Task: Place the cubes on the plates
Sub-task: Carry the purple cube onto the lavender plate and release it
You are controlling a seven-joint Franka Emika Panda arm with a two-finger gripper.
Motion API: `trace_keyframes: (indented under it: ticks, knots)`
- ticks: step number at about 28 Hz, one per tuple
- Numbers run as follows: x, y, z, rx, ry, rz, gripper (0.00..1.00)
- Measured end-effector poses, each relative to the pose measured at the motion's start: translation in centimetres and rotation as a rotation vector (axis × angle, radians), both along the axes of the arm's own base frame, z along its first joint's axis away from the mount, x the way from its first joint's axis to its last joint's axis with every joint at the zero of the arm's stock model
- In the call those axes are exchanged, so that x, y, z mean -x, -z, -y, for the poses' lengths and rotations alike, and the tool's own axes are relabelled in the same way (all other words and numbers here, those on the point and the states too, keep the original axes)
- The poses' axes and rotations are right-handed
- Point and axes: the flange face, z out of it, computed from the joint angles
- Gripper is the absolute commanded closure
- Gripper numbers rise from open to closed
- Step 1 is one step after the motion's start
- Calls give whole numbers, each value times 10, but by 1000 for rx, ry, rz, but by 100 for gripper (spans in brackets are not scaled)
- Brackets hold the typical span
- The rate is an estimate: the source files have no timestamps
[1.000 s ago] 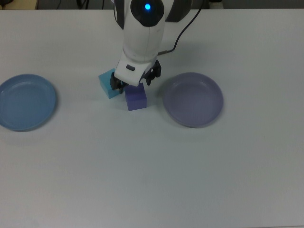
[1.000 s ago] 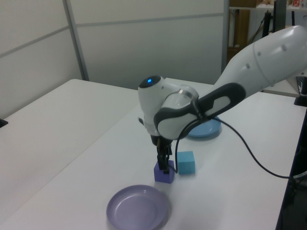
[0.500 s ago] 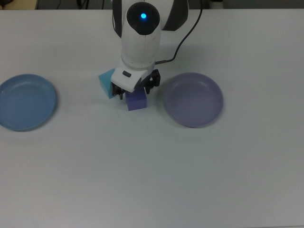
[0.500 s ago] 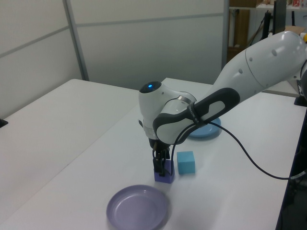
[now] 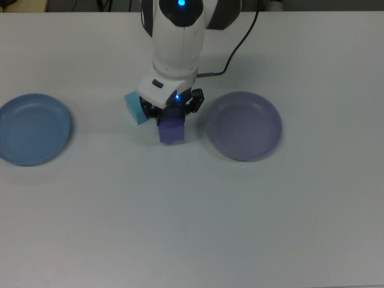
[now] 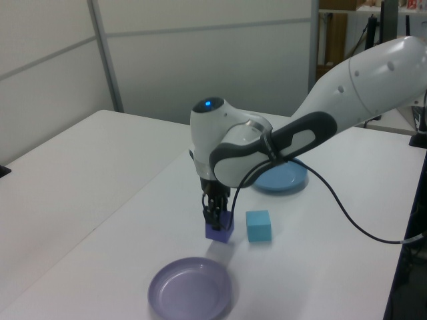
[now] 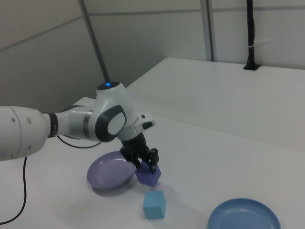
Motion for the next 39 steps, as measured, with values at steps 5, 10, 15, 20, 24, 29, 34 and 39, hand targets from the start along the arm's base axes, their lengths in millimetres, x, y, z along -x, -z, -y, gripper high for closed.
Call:
trace_keyframes:
  ticks: [5,10,15,20,24,29,34,39]
  knots:
    - [2,-18,-41,-22,12,32,97]
    - [17,-21,-105,-33,24,48,96]
    - [29,-14,-145,-12,36,63,68]
    - [34,-1,-163,21,8,64,0]
    - [33,11,-164,41,-3,52,0]
    - [33,13,-165,39,28,55,0]
    - [31,-1,-166,32,55,73,0]
    - [30,-17,-142,60,44,51,0]
